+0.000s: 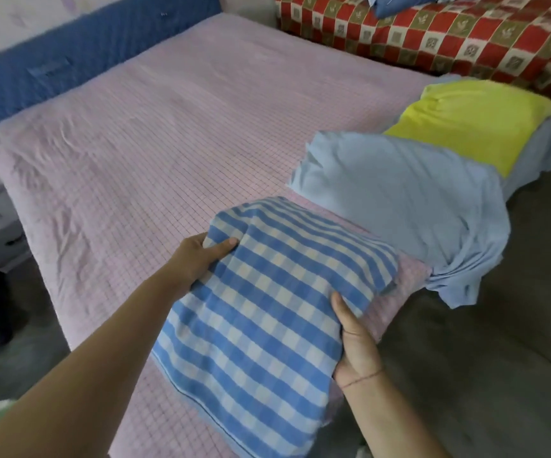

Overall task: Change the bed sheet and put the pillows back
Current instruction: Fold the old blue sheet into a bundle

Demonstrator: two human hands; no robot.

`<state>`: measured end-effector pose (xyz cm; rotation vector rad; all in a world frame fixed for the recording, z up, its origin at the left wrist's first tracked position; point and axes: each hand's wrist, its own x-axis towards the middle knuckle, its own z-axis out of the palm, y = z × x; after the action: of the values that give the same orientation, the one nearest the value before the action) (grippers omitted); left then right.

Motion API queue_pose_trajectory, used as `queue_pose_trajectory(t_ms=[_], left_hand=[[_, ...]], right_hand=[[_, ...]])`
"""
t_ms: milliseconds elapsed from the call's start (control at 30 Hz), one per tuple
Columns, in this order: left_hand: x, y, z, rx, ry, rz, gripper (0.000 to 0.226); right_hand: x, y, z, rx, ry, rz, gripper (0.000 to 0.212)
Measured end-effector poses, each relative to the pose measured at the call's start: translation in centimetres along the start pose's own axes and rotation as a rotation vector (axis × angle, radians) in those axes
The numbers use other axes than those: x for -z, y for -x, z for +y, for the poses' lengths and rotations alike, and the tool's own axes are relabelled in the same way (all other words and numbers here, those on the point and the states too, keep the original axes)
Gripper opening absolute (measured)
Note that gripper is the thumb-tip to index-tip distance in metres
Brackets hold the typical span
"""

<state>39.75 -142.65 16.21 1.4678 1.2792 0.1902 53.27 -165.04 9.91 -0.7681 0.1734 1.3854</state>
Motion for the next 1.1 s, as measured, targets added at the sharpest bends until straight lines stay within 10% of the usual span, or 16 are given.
queue_pose_trajectory(t_ms=[467,700,1100], left_hand=[[9.0,-6.0,-21.1,0.185,-0.202,-0.149,0.056],[12.1,-5.4,-26.3,0.282,-0.154,-0.248,0.086],[12.7,-4.0,-27.7,0.343,-0.614,-0.309,0.085]], right_hand=[[3.2,-4.7,19.6,-0.035,0.289,0.474,0.081],[1.8,-5.4,24.1,-0.019,0.552,0.492,0.132],[1.1,-3.0,26.1,-0.254,0.704,0.428,0.096]])
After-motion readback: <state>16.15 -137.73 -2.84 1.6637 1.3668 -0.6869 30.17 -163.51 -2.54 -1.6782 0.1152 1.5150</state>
